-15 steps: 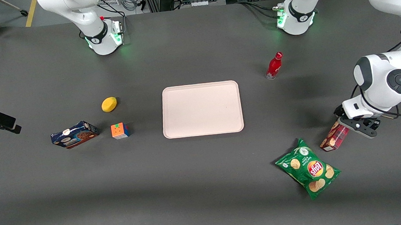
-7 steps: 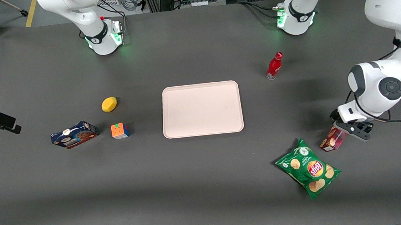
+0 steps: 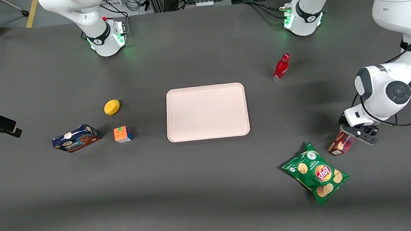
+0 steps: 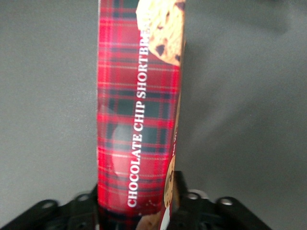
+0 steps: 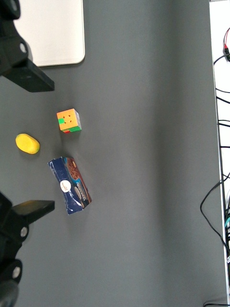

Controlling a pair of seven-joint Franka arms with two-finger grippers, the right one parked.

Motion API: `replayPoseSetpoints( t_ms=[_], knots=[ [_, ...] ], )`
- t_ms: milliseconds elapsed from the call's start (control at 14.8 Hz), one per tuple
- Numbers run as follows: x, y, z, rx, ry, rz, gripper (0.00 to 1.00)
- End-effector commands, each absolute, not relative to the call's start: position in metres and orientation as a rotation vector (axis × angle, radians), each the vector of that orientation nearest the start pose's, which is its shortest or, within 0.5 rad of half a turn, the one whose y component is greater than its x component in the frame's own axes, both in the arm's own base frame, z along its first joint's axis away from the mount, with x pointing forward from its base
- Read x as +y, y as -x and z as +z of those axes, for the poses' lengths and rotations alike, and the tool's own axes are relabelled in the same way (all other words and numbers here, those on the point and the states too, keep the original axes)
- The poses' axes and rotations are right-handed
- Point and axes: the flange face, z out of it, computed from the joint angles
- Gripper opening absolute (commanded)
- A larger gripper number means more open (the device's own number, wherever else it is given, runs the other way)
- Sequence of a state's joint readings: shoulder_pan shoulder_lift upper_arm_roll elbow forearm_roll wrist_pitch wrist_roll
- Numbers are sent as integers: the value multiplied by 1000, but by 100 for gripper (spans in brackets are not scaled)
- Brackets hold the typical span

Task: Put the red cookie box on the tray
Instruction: 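Close the left gripper on the shortbread box, then lift the box upright with the left gripper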

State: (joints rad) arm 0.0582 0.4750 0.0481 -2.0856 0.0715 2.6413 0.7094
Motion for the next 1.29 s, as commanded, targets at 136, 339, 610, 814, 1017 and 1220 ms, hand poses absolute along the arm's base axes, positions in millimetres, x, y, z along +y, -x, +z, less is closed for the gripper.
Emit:
replayPoseSetpoints(
  t_ms=[136, 339, 610, 814, 1017, 1220],
  knots=[
    [60, -597, 212, 994, 2906, -116, 0],
    [62, -613, 249, 981, 2907, -135, 0],
    [64, -629, 347, 983, 2925, -82, 0],
    [59, -622, 406, 977, 2928, -91, 0],
    [57, -617, 464, 977, 2946, -48, 0],
    [46, -615, 504, 844, 3016, 56, 0]
  ],
)
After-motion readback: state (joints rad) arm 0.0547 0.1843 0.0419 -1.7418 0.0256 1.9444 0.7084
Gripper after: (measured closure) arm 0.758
